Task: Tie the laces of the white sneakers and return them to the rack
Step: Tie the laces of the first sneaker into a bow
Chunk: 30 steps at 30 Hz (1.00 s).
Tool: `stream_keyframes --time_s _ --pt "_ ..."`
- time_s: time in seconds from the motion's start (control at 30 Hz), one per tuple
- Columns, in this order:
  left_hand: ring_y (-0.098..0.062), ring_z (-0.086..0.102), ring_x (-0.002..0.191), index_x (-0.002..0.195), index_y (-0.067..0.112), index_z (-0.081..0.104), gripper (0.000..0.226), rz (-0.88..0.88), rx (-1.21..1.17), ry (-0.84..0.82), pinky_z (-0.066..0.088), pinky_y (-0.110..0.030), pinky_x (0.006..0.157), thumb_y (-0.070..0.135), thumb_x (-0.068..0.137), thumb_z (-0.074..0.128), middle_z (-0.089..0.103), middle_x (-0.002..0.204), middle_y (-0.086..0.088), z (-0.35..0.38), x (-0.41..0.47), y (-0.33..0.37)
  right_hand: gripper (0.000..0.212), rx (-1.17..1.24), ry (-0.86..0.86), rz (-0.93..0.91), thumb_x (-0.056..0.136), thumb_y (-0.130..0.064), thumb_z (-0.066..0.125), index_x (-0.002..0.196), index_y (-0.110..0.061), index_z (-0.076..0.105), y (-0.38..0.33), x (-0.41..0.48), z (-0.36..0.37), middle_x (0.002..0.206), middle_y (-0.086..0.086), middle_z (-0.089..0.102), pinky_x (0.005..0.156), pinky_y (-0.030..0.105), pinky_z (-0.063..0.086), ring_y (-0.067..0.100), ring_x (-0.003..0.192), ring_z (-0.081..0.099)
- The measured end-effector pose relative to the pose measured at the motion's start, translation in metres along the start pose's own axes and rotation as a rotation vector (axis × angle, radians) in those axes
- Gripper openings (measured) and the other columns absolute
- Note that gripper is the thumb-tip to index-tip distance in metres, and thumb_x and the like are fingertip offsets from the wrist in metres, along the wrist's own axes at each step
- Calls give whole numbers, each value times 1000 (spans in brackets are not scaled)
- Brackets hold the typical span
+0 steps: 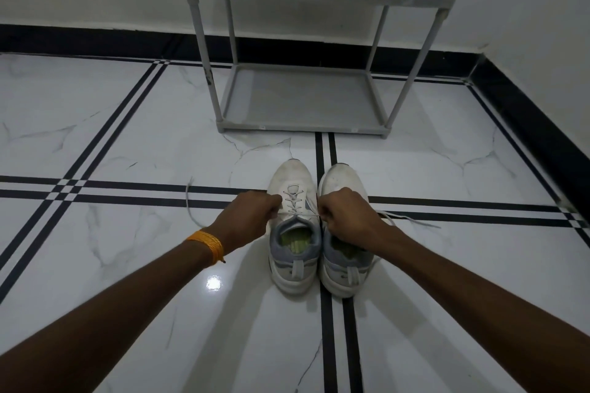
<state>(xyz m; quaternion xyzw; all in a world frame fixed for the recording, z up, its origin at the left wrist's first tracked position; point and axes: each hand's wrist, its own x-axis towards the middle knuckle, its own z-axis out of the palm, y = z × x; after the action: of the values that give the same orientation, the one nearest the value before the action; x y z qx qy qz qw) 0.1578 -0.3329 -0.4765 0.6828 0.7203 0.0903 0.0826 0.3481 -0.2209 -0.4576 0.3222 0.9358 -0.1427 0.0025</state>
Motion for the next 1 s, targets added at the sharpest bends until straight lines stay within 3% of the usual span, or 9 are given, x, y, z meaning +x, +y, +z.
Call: stream_keyframes --time_s 0.13,0.27,0.37,0.43,0.53,0.67,0.77,0.83,1.0 --pt "-23 63 81 93 15 61 4 21 -4 21 51 -28 71 12 90 61 71 94 -7 1 1 1 11 -16 -38 16 78 -6 58 82 -9 68 0 3 -2 85 14 71 67 34 47 31 80 63" --pt "-23 66 81 98 12 68 14 -60 -64 8 57 -34 76 22 93 59 73 94 -7 2 -5 -1 8 109 -112 56 83 -11 65 85 -8 73 -1 1 -17 87 11 74 66 27 45 21 81 65" --pt "-21 68 78 85 12 72 23 -173 -293 -45 53 -30 71 29 93 59 74 85 -5 -12 -12 -10 16 462 -191 145 87 -21 69 78 -8 73 2 -7 -38 77 5 74 62 19 47 10 67 64" --pt "-18 67 91 79 12 71 29 -290 -692 -20 49 -28 78 32 94 57 75 91 -3 -28 -15 -10 20 749 -197 175 88 -25 67 75 -11 72 1 -12 -49 77 1 73 68 20 48 6 70 64" --pt "-17 60 111 94 6 71 32 -375 -1135 19 42 -31 94 31 97 51 73 110 -1 -37 -7 4 19 1146 -124 209 92 -24 62 87 -10 73 -6 -5 -46 100 3 75 91 27 48 11 98 66" --pt "-24 65 109 97 6 66 26 -413 -1395 128 49 -37 97 26 100 48 73 110 -7 -30 4 29 15 1619 10 308 96 -11 54 103 -3 65 -20 8 -29 119 13 70 104 37 46 24 117 62" --pt "-23 70 97 100 4 65 25 -420 -1403 255 58 -32 87 24 99 51 72 102 -14 -23 6 44 21 1690 51 320 95 -10 55 111 1 65 -26 10 -17 112 16 71 90 31 55 25 103 68" --pt "-14 71 84 103 1 66 25 -391 -1361 325 58 -21 73 22 97 53 71 93 -11 -19 8 51 23 1623 95 367 94 -10 58 114 -1 65 -29 11 -11 108 17 72 77 27 57 22 92 71" --pt "3 64 63 108 3 67 22 -430 -1250 450 50 -13 59 17 97 55 67 81 0 -9 13 53 18 1484 151 419 89 -3 64 106 -3 67 -31 14 -2 95 16 73 71 25 59 17 77 69"
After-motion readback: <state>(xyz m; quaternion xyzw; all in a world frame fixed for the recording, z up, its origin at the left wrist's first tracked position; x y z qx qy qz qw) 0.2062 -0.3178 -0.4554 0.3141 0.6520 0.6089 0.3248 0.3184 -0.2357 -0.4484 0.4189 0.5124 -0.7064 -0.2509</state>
